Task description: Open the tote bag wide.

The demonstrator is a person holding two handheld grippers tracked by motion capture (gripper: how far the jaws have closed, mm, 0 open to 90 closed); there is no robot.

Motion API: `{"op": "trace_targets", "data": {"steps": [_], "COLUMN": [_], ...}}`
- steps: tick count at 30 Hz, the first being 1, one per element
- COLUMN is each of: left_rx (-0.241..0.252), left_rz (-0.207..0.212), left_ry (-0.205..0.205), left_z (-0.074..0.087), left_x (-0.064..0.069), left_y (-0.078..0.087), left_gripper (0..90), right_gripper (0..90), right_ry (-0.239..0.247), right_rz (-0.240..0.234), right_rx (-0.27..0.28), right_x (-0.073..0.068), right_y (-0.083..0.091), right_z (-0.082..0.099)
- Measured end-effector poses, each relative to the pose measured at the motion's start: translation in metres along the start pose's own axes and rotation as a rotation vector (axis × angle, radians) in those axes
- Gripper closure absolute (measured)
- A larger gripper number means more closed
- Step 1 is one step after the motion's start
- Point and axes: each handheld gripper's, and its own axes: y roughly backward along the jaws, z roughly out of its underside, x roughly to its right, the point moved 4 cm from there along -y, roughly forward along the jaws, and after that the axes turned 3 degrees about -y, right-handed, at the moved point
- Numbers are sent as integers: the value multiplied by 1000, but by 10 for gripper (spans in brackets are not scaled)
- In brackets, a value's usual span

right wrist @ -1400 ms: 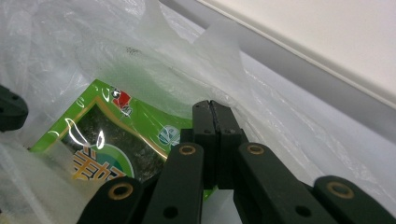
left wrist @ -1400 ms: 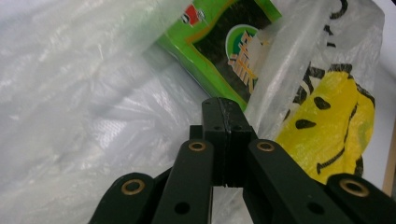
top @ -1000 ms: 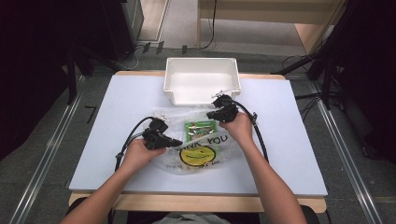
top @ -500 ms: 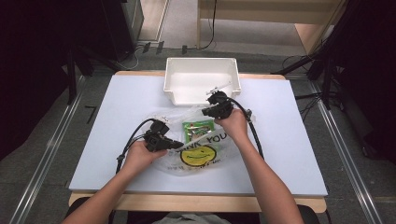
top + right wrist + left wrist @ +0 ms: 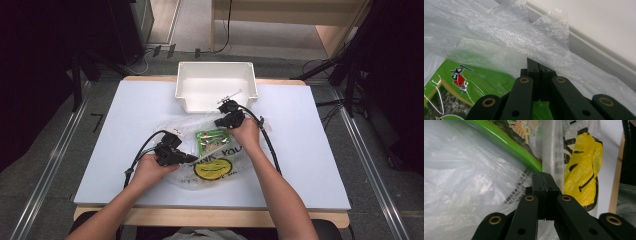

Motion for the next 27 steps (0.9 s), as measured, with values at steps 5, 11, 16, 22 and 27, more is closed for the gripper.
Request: {"op": "trace_targets", "data": {"steps": [5, 11, 16, 22, 27], "left_rx": [-13, -37, -56, -73, -86], "left_rz": [25, 49, 63, 71, 72], "left_ry": [-14, -39, -54, -56, -50], "left_z": [8, 17, 26, 36, 40], "left_x": [9, 21, 29, 36, 36], "left_y": [-1, -3, -5, -6, -2], "left_gripper": [900, 900, 900, 898, 900], "right_gripper": [900, 900, 900, 900, 900], "right_ry": [6, 5, 16, 2, -15], "right_rz": [11, 24, 43, 78, 103], "right_rx": [8, 17, 34, 52, 53], "right_x": [-1, -2, -3, 1, 8], "right_y": [0, 0, -1, 0, 3], "right_z": [1, 2, 3, 4, 4]}}
